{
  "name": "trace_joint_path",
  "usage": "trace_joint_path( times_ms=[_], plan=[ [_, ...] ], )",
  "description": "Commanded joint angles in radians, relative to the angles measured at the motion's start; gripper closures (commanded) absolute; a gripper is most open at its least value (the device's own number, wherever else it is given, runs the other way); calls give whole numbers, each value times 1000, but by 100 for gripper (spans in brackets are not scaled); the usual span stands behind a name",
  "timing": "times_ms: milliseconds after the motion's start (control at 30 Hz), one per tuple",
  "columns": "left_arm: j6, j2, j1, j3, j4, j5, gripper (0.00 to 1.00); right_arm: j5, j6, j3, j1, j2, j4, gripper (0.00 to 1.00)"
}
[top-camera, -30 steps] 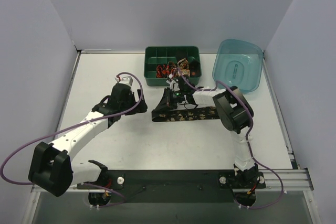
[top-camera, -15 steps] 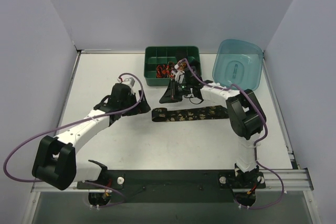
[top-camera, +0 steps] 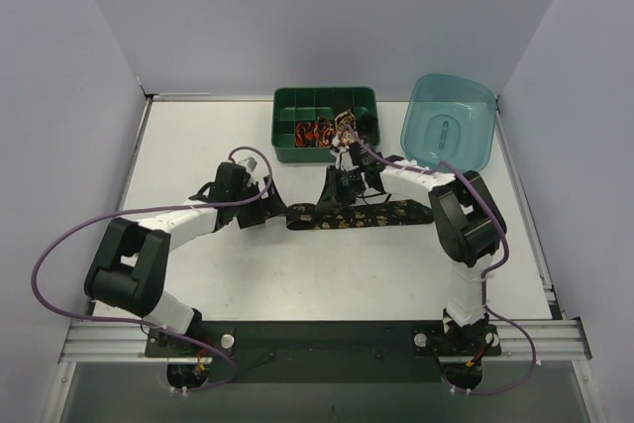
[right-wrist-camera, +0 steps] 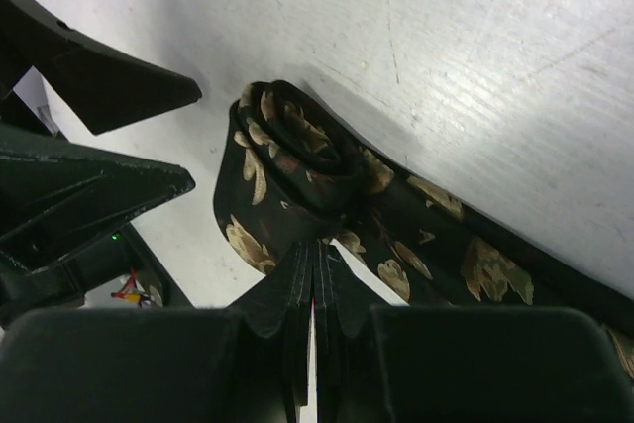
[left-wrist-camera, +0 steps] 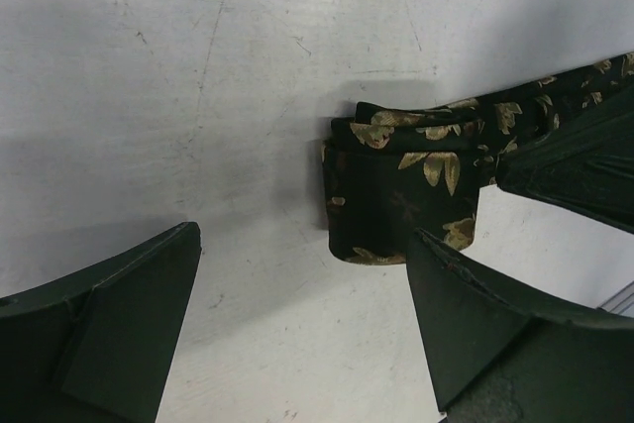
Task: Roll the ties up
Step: Roll the tie at the center of the board.
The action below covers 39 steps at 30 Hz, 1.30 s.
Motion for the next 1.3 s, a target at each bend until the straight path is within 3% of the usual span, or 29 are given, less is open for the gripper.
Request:
trace_joint_path(
  times_ms=[0, 633, 1267],
  plan=[
    [-35, 54, 8, 8, 132, 71, 5, 63, -66, 19, 21, -62, -78, 100],
    [-64, 146, 4, -14, 212, 87, 13, 83, -64, 55, 44, -111, -96, 100],
    [-70, 154, -8, -24, 241, 117, 19, 241, -103, 97, 102, 15, -159, 100]
  ],
)
